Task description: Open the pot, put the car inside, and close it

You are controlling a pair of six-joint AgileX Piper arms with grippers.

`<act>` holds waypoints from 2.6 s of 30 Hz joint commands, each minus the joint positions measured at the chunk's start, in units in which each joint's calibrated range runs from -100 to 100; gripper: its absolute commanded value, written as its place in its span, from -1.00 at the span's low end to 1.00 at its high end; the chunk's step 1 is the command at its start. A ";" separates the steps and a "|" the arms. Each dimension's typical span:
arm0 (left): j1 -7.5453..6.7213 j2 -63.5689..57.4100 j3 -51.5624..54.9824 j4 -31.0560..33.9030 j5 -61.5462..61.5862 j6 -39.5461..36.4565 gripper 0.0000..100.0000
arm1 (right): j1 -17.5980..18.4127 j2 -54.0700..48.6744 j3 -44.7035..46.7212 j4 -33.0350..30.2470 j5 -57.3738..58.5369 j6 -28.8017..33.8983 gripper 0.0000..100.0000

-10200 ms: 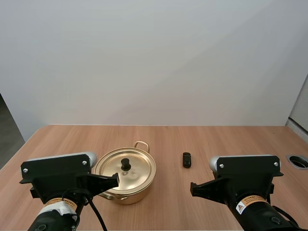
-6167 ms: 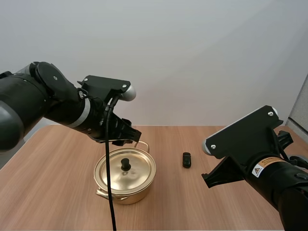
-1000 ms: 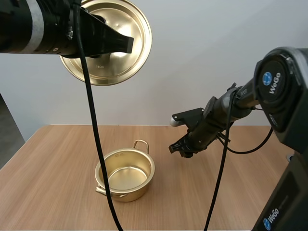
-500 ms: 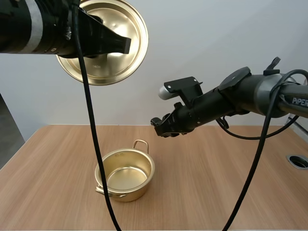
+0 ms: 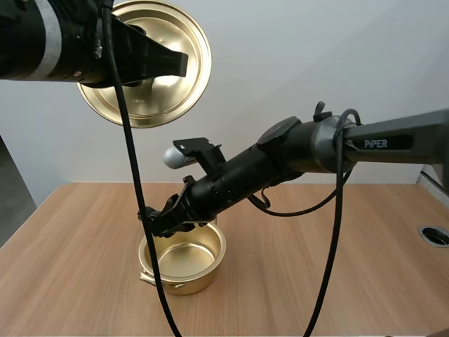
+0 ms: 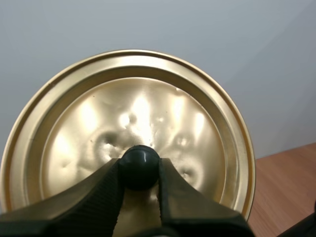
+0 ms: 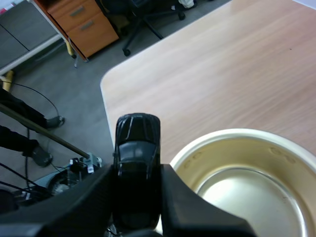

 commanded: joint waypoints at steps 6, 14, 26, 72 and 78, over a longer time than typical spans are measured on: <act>-0.01 0.07 0.00 0.11 0.59 0.00 -1.00 | 0.20 4.48 0.00 -14.45 -22.10 2.19 -1.00; -0.01 0.07 0.00 0.11 0.59 0.00 -1.00 | 0.20 6.52 0.00 -14.09 -21.09 1.61 -0.44; -0.01 0.81 2.13 0.34 0.78 0.37 -1.00 | 0.20 6.04 0.00 -17.65 -15.21 4.40 -0.21; -6.34 34.64 28.16 5.22 0.16 16.17 -1.00 | -17.48 -21.55 0.00 -35.22 -27.85 26.02 -1.00; -8.98 34.75 28.16 11.70 -5.36 12.56 -1.00 | -17.48 -21.55 0.00 -35.35 -27.68 26.02 -1.00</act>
